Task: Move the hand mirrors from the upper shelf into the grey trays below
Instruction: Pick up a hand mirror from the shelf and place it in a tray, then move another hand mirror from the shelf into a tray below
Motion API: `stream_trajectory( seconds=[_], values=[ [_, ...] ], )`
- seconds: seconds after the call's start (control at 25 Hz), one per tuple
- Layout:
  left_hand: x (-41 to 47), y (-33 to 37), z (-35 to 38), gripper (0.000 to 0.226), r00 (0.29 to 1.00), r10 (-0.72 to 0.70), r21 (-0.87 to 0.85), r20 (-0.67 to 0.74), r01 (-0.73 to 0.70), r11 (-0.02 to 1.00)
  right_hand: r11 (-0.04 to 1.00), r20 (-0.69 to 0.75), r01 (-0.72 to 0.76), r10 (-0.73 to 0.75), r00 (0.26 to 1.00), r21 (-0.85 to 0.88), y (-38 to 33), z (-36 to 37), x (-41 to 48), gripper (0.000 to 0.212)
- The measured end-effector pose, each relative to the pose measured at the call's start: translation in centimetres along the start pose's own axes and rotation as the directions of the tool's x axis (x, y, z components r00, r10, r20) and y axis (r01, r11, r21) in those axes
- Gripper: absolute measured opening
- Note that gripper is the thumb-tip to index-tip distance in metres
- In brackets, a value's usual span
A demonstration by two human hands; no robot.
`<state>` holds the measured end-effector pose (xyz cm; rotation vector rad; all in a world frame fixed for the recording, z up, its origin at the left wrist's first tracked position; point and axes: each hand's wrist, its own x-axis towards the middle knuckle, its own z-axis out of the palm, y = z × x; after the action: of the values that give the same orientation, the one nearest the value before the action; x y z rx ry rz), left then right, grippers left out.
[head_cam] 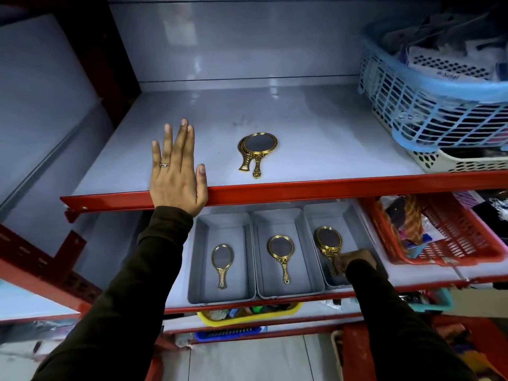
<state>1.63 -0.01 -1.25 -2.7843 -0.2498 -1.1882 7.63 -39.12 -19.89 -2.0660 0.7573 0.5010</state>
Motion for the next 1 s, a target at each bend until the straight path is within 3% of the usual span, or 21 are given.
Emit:
stream_trajectory(
  seconds=[0.04,0.12,0.28,0.4,0.52,0.6,0.68,0.8,0.92,1.0],
  values=[
    [0.0,0.0,0.0,0.067,1.0,-0.001,0.004,0.002,0.001,1.0,0.999,-0.008,0.031,-0.031,0.999,-0.019,0.3,-0.1,-0.1,0.009],
    [-0.1,0.0,-0.1,0.067,1.0,-0.002,0.015,0.006,0.002,1.0,0.998,-0.039,0.058,-0.058,0.998,0.01,0.7,-0.3,-0.3,0.025],
    [0.0,0.0,-0.3,0.068,0.999,-0.012,0.033,0.041,0.01,0.999,0.967,-0.154,0.182,-0.155,0.976,0.18,-1.3,-1.1,-3.2,0.02],
    [-0.1,0.0,-0.6,0.069,0.998,-0.016,0.03,0.057,0.014,0.999,0.926,0.006,0.256,-0.268,0.964,0.278,-4.7,-2.5,-9.4,0.009],
    [-0.1,0.0,-0.6,0.069,0.997,-0.026,0.012,0.067,0.025,1.0,0.873,0.27,0.372,-0.458,0.847,0.314,-9.4,-5.1,-17.1,0.015],
    [-0.1,0.1,-0.7,0.07,0.997,-0.024,-0.005,0.068,0.025,1.0,0.797,0.278,0.482,-0.587,0.761,0.363,-13.0,-5.8,-20.3,0.016],
    [0.0,0.0,-0.8,0.07,0.997,-0.029,-0.012,0.071,0.03,0.999,0.725,0.18,0.562,-0.663,0.727,0.399,-16.9,-4.7,-21.7,0.023],
    [0.0,-0.1,-0.9,0.071,0.997,-0.035,-0.027,0.073,0.037,0.999,0.729,0.028,0.649,-0.67,0.742,0.218,-22.1,-0.3,-21.0,0.038],
    [0.0,-0.1,-1.0,0.071,0.997,-0.031,-0.027,0.074,0.033,0.999,0.774,-0.019,0.624,-0.63,0.777,-0.108,-25.1,4.2,-19.1,0.061],
    [0.0,-0.1,-1.0,0.071,0.997,-0.03,-0.025,0.075,0.031,0.999,0.789,-0.017,0.593,-0.603,0.797,-0.163,-26.2,5.5,-17.9,0.071]
  ],
)
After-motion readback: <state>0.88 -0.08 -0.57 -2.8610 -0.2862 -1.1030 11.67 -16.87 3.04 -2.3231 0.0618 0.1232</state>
